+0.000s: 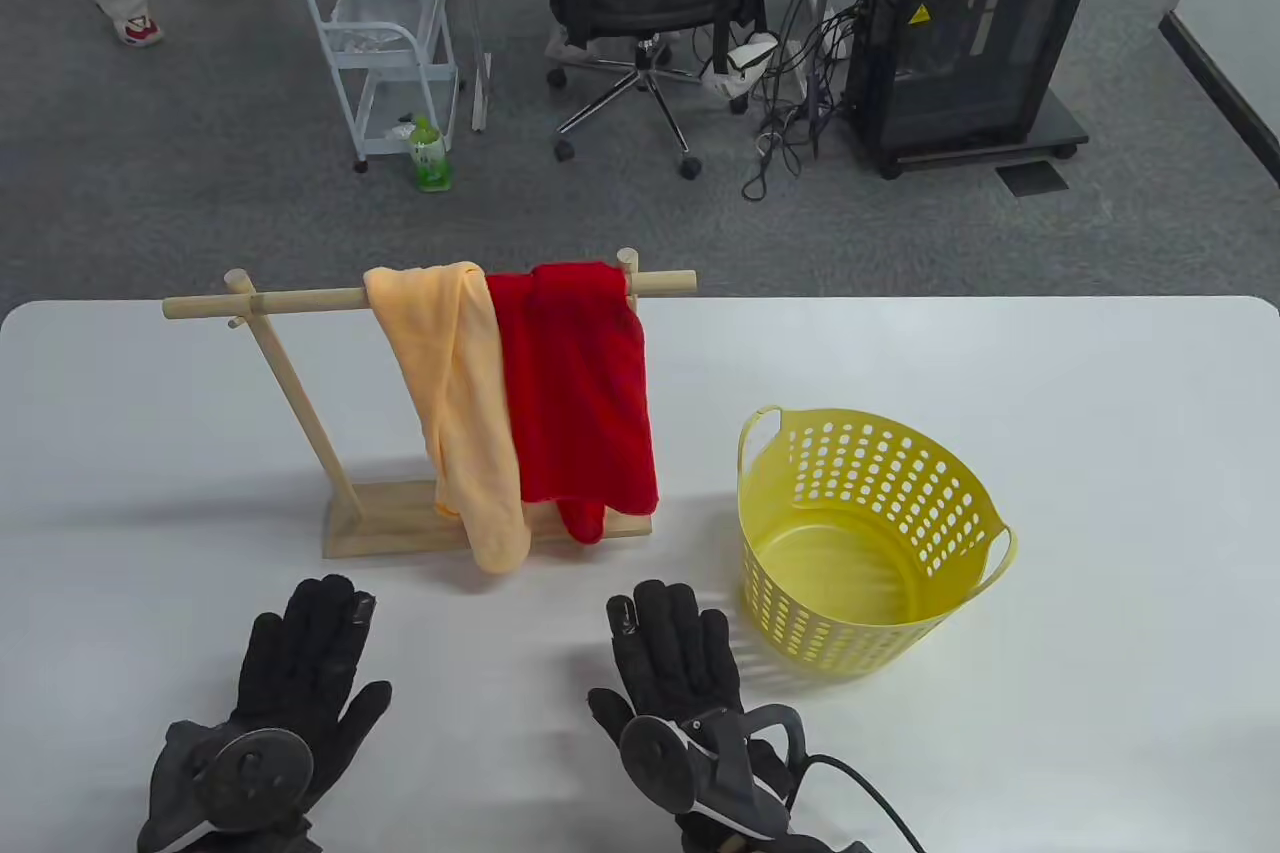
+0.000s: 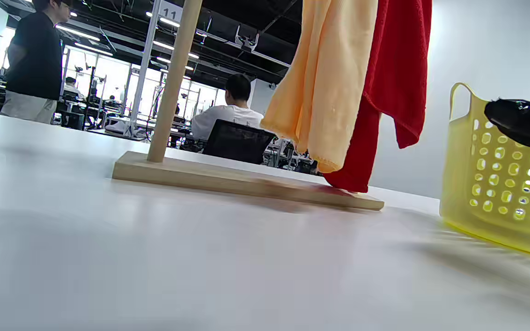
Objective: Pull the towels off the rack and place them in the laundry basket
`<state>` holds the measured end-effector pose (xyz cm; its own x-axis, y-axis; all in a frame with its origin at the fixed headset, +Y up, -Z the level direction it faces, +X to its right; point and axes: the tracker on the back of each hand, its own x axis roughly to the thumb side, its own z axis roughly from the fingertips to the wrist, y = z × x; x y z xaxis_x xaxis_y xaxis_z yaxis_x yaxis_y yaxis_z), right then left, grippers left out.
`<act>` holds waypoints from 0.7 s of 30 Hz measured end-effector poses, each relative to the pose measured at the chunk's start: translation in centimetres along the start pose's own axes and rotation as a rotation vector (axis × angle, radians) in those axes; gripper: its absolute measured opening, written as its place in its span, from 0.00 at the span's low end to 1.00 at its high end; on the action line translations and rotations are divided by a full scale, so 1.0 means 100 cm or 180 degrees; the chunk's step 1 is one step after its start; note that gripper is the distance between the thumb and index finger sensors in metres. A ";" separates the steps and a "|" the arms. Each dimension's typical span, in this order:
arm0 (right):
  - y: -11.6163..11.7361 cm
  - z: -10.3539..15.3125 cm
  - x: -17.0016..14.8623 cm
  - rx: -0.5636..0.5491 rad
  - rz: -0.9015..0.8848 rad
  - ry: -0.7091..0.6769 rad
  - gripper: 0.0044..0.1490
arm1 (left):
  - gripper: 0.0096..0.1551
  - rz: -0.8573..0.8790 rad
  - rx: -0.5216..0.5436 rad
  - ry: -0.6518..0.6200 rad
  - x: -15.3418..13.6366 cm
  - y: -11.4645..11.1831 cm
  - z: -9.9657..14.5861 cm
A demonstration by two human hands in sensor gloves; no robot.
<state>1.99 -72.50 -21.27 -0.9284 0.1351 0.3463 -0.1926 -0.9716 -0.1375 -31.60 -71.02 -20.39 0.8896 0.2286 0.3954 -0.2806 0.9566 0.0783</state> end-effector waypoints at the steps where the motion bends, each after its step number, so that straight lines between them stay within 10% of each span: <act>1: 0.000 0.000 0.000 -0.0002 0.0008 0.0005 0.48 | 0.43 0.0012 -0.0015 0.0001 -0.001 -0.001 -0.001; 21: 0.001 0.001 -0.003 0.0095 -0.0027 0.0025 0.48 | 0.44 0.0019 -0.0059 0.0022 -0.002 -0.004 -0.001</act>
<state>2.22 -72.63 -21.30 -0.9292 0.1446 0.3401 -0.1909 -0.9758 -0.1067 -31.59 -71.44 -20.58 0.8905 0.2354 0.3894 -0.2792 0.9584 0.0591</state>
